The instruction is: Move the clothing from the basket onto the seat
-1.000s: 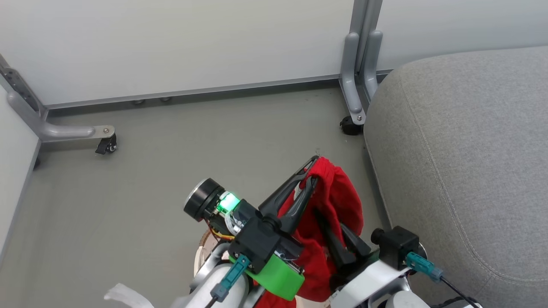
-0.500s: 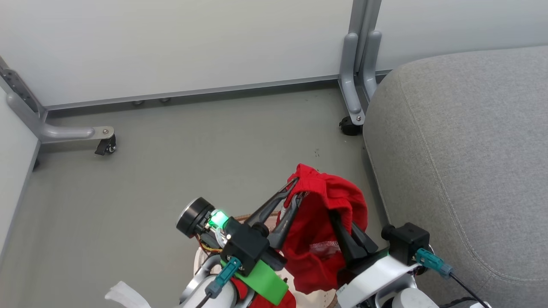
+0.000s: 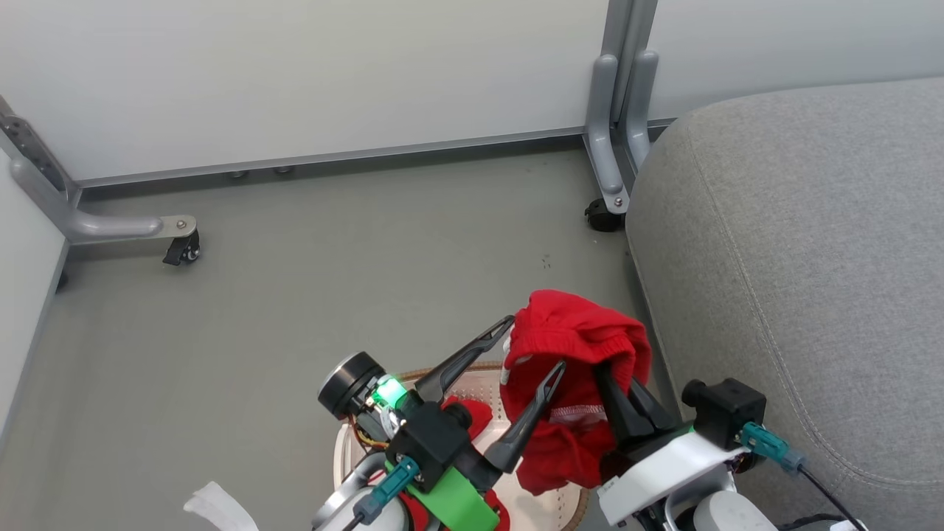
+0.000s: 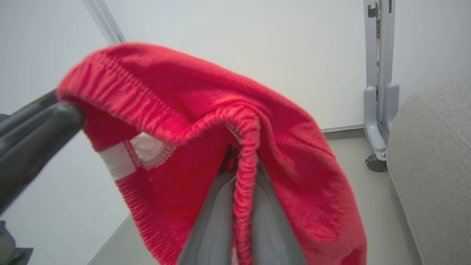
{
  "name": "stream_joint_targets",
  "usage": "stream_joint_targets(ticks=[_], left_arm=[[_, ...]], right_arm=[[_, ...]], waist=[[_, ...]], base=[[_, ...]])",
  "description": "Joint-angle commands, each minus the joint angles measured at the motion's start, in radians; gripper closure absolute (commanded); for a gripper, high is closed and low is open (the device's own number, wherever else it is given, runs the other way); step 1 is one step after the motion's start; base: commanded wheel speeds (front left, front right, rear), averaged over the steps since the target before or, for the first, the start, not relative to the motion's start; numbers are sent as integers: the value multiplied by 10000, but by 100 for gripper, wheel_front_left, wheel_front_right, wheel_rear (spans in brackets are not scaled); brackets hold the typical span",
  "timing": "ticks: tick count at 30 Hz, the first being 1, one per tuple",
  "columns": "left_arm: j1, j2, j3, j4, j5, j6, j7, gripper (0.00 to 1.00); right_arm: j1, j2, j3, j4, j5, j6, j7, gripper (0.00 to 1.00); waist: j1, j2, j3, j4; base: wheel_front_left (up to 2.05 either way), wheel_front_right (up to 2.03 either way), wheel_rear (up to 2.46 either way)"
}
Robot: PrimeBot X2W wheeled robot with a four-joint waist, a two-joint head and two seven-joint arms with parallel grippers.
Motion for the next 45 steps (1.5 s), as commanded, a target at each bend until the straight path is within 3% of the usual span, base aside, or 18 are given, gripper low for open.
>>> stream_joint_targets(ticks=[1, 21, 45], left_arm=[[-153, 134, -47, -8, -59, -33, -7, 0], [24, 342, 318, -77, -44, -3, -7, 0], [-689, 951, 1113, 74, 205, -12, -9, 0]], right_arm=[[112, -26, -138, -39, 125, 0, -31, 100], [10, -24, -901, -167, 48, 0, -31, 100], [-481, -13, -2385, -2384, 140, 0, -31, 100]], waist=[[0, 0, 15, -7], [0, 0, 339, -364], [0, 0, 2501, -3529]], base=[[0, 0, 0], [0, 0, 0], [0, 0, 0]])
